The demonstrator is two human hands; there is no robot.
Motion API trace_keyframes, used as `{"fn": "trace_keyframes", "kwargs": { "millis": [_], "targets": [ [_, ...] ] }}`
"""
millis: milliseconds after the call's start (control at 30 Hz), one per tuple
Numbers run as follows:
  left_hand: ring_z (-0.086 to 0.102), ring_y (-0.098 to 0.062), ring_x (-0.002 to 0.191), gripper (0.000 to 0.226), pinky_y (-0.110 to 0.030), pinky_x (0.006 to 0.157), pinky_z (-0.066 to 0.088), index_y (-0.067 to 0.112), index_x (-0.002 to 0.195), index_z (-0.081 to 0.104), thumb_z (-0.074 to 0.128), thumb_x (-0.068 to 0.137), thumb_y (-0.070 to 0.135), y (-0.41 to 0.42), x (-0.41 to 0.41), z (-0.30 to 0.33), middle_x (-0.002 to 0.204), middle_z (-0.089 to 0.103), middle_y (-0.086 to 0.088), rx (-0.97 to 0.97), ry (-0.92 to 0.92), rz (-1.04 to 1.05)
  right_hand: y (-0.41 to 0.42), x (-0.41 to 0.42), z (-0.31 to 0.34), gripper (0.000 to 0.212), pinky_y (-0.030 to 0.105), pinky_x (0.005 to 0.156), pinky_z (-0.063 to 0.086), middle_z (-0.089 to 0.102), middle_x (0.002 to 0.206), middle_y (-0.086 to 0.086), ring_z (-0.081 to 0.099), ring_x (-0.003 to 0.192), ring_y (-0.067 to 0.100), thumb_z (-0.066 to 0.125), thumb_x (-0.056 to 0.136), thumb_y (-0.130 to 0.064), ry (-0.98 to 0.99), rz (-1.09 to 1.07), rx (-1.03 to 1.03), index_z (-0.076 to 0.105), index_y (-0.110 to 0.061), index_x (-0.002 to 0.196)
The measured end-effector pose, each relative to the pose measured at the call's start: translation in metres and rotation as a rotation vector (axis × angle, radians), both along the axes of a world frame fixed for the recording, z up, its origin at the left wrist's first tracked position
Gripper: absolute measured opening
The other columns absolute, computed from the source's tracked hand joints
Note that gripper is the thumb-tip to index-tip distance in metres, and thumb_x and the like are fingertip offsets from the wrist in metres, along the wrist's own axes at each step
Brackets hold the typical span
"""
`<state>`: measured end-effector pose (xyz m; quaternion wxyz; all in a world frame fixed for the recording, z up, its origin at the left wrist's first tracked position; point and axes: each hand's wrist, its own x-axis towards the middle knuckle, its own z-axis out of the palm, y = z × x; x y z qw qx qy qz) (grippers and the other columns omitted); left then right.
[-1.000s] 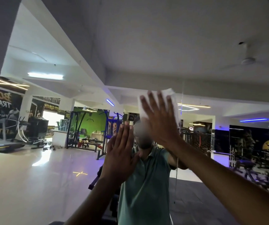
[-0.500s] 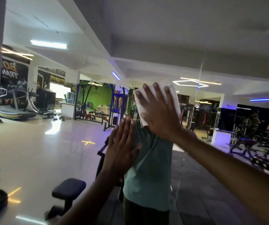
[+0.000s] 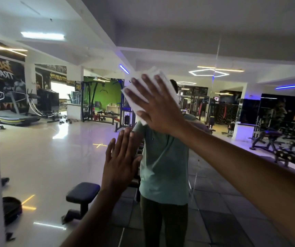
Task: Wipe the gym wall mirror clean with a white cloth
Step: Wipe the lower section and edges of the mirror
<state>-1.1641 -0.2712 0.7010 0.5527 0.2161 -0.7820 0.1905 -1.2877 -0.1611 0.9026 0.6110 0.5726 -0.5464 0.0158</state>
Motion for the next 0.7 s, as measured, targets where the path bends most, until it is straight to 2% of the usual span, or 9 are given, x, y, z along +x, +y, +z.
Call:
{"fn": "trace_keyframes", "kwargs": {
  "millis": [67,133,200,233,267,367,500,600,700],
  "targets": [
    [0.014,-0.028,0.162,0.074,-0.051,0.129,0.020,0.006,0.167,0.017,0.044,0.109,0.045,0.003,0.001,0.001,0.175,0.012,-0.013,0.001,-0.017,0.017,0.032,-0.028,-0.007,0.070,0.061,0.130,0.004,0.009,0.177,0.008,0.006,0.163,0.038,0.038,0.107,-0.051,-0.060,-0.009,-0.049,0.016,-0.028,0.170],
    [0.012,-0.029,0.163,0.074,-0.052,0.129,0.019,0.006,0.167,0.015,0.043,0.109,0.043,0.007,0.000,0.001,0.176,0.010,-0.014,0.029,-0.015,0.010,0.057,-0.044,-0.022,0.070,0.060,0.130,0.002,0.007,0.177,0.010,0.004,0.163,0.039,0.038,0.109,-0.051,-0.223,-0.035,-0.221,0.013,-0.027,0.170],
    [0.012,-0.030,0.163,0.071,-0.054,0.129,0.018,0.006,0.167,0.014,0.035,0.111,0.043,0.011,-0.004,0.001,0.176,0.009,-0.014,0.060,0.003,0.000,0.048,-0.029,-0.035,0.071,0.061,0.130,0.000,0.005,0.177,0.011,0.002,0.163,0.040,0.035,0.110,-0.054,-0.399,-0.070,-0.395,0.013,-0.025,0.170],
    [0.012,-0.030,0.163,0.070,-0.054,0.129,0.019,0.005,0.167,0.014,0.032,0.111,0.043,0.012,-0.006,0.001,0.176,0.010,-0.014,0.068,0.003,-0.003,0.033,-0.013,-0.040,0.072,0.061,0.129,-0.001,0.004,0.177,0.011,0.002,0.163,0.040,0.035,0.109,-0.054,-0.447,-0.062,-0.414,0.013,-0.024,0.170],
    [0.012,-0.030,0.163,0.070,-0.055,0.128,0.020,0.005,0.167,0.015,0.033,0.111,0.043,0.011,-0.006,0.000,0.176,0.010,-0.014,0.068,-0.003,-0.003,0.016,0.003,-0.044,0.073,0.061,0.129,0.000,0.006,0.177,0.011,0.002,0.163,0.041,0.039,0.107,-0.054,-0.443,-0.026,-0.370,0.015,-0.024,0.170],
    [0.015,-0.031,0.162,0.070,-0.057,0.126,0.024,0.002,0.165,0.019,0.040,0.111,0.039,0.006,-0.002,-0.002,0.175,0.012,-0.017,0.028,-0.019,0.043,-0.023,0.033,-0.045,0.073,0.061,0.129,0.001,0.011,0.177,0.010,0.005,0.163,0.040,0.044,0.104,-0.048,-0.257,0.075,-0.139,0.019,-0.025,0.169],
    [0.015,-0.032,0.162,0.068,-0.054,0.128,0.021,0.000,0.165,0.020,0.023,0.113,0.045,0.008,0.003,0.000,0.174,0.015,-0.019,0.001,-0.036,0.049,-0.012,0.008,-0.041,0.067,0.061,0.129,0.004,0.012,0.177,0.010,0.007,0.163,0.038,0.037,0.107,-0.045,-0.103,0.070,-0.035,0.018,-0.027,0.169],
    [0.011,-0.031,0.163,0.069,-0.052,0.130,0.017,0.000,0.165,0.016,0.024,0.112,0.042,0.014,0.000,0.001,0.175,0.011,-0.018,0.034,-0.033,0.050,0.032,-0.028,-0.053,0.067,0.059,0.130,0.003,0.015,0.176,0.009,0.009,0.163,0.036,0.043,0.107,-0.042,-0.209,0.087,-0.122,0.022,-0.027,0.169],
    [0.009,-0.032,0.163,0.069,-0.052,0.130,0.013,0.000,0.166,0.013,0.027,0.111,0.039,0.018,-0.004,-0.001,0.175,0.008,-0.020,0.069,-0.023,0.043,0.069,-0.056,-0.079,0.064,0.059,0.130,0.002,0.014,0.176,0.010,0.007,0.163,0.037,0.041,0.111,-0.044,-0.429,0.006,-0.392,0.022,-0.026,0.169]
  ]
}}
